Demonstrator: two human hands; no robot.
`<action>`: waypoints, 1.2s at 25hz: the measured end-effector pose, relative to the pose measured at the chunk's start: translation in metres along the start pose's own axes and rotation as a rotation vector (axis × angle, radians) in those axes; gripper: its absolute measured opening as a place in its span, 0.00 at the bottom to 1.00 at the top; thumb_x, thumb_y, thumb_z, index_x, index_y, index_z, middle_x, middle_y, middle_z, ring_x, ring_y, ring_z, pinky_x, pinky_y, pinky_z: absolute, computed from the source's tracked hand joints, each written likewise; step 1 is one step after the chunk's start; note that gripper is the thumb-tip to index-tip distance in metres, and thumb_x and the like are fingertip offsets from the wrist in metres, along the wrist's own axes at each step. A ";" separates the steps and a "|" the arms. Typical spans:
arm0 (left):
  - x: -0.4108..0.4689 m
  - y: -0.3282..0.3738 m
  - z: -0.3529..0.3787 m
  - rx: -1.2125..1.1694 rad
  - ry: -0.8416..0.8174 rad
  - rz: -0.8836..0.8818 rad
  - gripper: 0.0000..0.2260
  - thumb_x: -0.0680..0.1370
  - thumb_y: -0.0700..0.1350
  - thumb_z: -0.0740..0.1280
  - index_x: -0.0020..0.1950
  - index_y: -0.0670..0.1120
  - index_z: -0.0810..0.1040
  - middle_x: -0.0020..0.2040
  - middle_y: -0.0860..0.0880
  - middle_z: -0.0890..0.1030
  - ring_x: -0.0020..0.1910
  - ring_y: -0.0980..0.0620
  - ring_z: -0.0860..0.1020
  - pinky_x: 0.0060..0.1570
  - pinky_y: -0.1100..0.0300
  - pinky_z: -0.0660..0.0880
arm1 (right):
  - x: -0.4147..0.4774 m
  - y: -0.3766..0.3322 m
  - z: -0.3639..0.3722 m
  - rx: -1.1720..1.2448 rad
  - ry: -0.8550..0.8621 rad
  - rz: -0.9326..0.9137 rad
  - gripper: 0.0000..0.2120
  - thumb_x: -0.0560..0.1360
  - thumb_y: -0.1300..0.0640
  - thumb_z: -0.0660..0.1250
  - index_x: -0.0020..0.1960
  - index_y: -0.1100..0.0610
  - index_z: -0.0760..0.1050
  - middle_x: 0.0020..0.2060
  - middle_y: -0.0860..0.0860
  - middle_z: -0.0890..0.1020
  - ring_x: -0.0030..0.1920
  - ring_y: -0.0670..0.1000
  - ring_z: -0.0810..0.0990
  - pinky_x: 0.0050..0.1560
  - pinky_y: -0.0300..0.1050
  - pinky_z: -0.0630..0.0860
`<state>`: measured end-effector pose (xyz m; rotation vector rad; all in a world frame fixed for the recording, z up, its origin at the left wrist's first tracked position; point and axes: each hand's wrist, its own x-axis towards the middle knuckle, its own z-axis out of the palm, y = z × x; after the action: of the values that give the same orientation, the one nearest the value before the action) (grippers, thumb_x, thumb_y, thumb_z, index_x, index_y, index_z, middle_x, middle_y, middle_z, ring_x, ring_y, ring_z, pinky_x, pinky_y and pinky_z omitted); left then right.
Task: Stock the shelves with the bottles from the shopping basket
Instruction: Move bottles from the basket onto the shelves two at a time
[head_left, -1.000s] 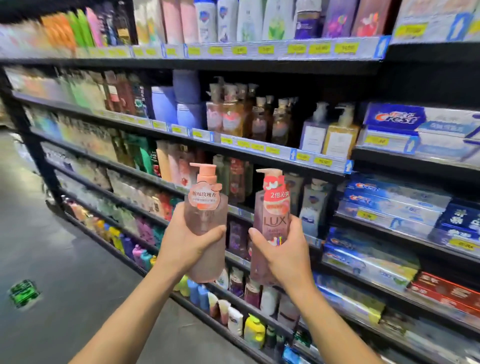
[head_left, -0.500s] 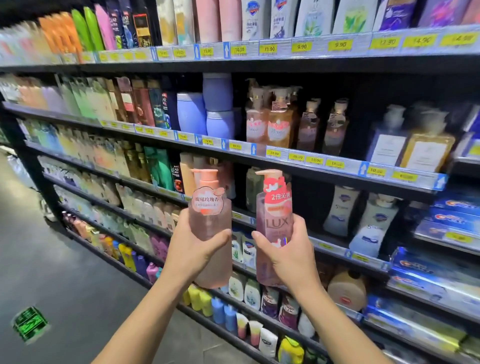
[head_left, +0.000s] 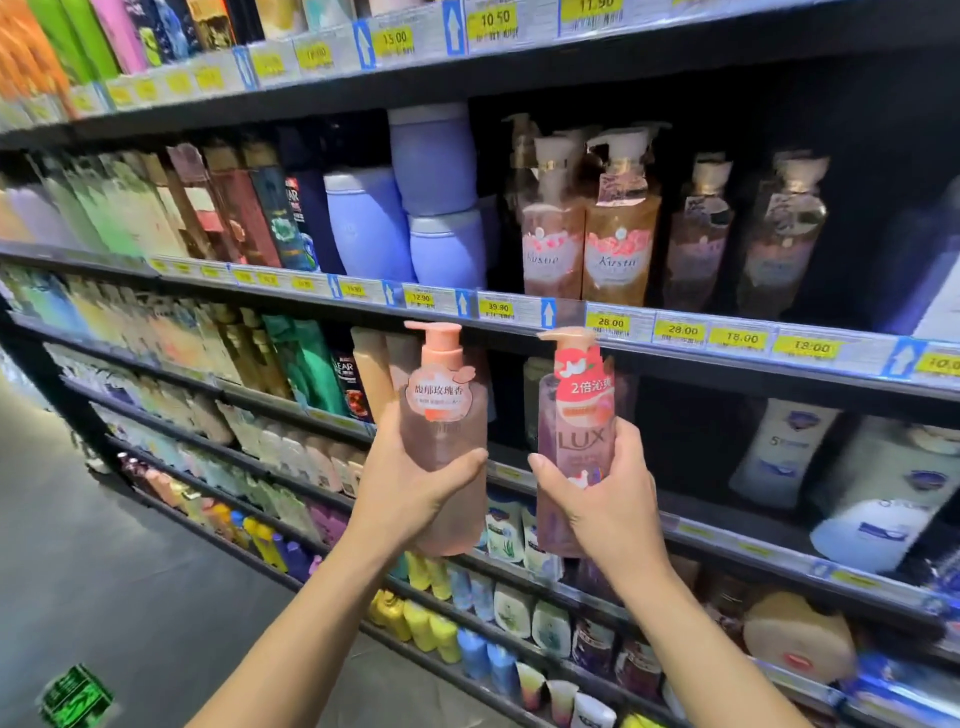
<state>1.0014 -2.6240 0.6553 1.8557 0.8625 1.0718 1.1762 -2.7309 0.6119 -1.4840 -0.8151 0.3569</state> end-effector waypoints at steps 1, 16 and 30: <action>0.011 -0.006 0.002 0.004 -0.030 0.012 0.30 0.68 0.46 0.81 0.63 0.59 0.71 0.59 0.60 0.78 0.58 0.68 0.76 0.54 0.72 0.71 | 0.004 0.003 0.003 -0.007 0.018 0.003 0.32 0.67 0.48 0.82 0.65 0.46 0.70 0.52 0.39 0.83 0.51 0.37 0.82 0.47 0.32 0.76; 0.113 -0.085 0.039 -0.148 -0.546 0.089 0.34 0.65 0.43 0.83 0.61 0.61 0.68 0.54 0.63 0.80 0.54 0.65 0.78 0.50 0.75 0.71 | 0.018 0.016 0.030 -0.134 0.458 0.022 0.30 0.67 0.52 0.82 0.63 0.46 0.71 0.51 0.32 0.81 0.54 0.38 0.82 0.55 0.40 0.77; 0.123 -0.130 0.097 0.018 -0.429 -0.006 0.27 0.62 0.54 0.84 0.51 0.57 0.71 0.54 0.51 0.79 0.54 0.51 0.78 0.54 0.53 0.76 | 0.024 0.029 0.012 -0.159 0.448 -0.007 0.32 0.68 0.55 0.82 0.66 0.48 0.70 0.54 0.34 0.81 0.56 0.38 0.82 0.55 0.33 0.76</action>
<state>1.1177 -2.4923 0.5524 1.9943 0.6234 0.6250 1.1927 -2.7036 0.5885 -1.6277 -0.4966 -0.0513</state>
